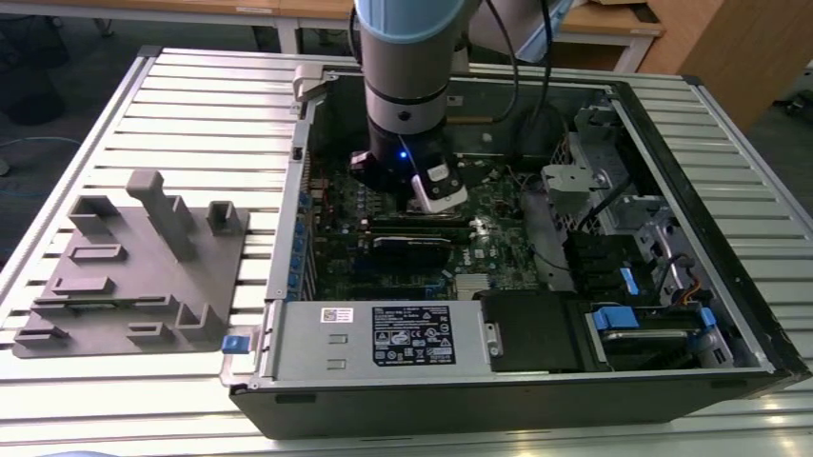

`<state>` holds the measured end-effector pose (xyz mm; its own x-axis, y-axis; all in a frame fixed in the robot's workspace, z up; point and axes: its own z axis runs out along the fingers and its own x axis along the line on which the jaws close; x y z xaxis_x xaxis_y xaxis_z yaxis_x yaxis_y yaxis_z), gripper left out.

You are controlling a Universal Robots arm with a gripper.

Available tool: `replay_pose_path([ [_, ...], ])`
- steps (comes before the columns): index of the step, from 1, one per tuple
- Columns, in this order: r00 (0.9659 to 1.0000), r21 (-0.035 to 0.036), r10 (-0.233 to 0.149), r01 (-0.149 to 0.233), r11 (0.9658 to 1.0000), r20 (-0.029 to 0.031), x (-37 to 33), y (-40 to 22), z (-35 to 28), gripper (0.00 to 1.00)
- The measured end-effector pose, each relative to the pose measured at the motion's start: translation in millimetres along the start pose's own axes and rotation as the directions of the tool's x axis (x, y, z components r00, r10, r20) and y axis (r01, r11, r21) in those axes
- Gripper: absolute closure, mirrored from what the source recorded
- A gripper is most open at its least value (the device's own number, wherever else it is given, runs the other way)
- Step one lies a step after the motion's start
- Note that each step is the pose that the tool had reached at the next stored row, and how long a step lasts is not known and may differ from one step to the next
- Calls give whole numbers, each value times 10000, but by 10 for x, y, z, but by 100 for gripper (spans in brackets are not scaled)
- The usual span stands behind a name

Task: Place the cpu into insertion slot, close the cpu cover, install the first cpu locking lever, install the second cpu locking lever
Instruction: 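Install the second cpu locking lever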

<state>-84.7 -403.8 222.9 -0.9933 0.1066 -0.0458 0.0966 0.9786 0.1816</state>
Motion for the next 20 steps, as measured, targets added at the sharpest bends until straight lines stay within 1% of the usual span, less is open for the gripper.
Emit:
replay_pose_path([
  [3,10000,13,8,-8,10000,2,-97,13,7,89],
  [6,10000,29,12,-12,10000,5,-170,28,14,89],
  [9,10000,43,14,-14,10000,7,-227,54,22,89],
  [12,10000,75,13,-13,10000,10,-259,113,36,89],
  [14,10000,120,10,-10,9999,14,-274,166,47,89],
  [15,10000,153,8,-8,9999,18,-278,195,53,89],
  [20,10000,360,-7,5,9994,38,-275,360,90,89],
])
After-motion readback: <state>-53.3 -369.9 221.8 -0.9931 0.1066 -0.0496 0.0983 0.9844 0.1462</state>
